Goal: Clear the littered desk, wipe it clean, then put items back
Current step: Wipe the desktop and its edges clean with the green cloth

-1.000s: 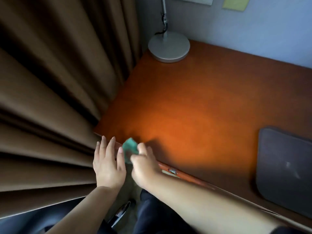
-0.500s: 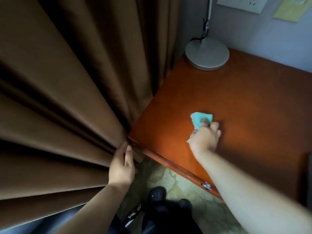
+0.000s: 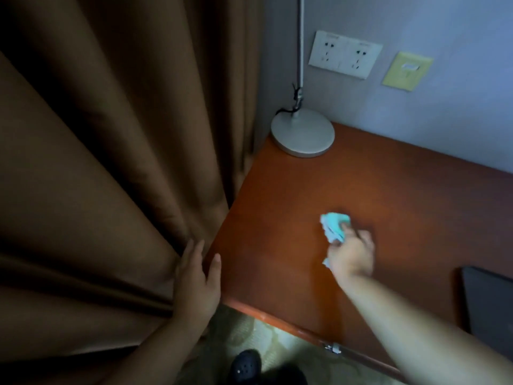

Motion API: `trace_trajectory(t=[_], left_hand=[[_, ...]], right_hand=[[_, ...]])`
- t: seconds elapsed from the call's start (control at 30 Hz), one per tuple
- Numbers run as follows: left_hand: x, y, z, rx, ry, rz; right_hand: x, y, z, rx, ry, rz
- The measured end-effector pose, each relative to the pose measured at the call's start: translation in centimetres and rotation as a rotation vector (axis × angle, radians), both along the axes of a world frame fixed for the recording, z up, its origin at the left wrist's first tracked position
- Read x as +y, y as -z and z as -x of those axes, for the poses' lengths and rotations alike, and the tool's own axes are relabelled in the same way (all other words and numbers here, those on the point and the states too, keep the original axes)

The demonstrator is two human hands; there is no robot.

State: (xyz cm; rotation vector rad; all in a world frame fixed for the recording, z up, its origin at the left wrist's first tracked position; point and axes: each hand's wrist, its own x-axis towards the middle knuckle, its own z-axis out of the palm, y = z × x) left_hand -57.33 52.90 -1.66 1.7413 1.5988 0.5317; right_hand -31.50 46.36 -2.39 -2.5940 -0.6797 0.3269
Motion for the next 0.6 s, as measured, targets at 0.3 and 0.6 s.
trace_trajectory(t=[0.3,0.6], left_hand=[[-0.7,-0.2,-1.7,0.218,0.185,0.099],[-0.4,-5.1,-3.0,-0.312,0.228,0.245]], right_hand=[[-4.1,3.1,10.2,-0.224,-0.471,0.04],[-4.8,-2.9,14.5,0.981,-0.385,-0.018]])
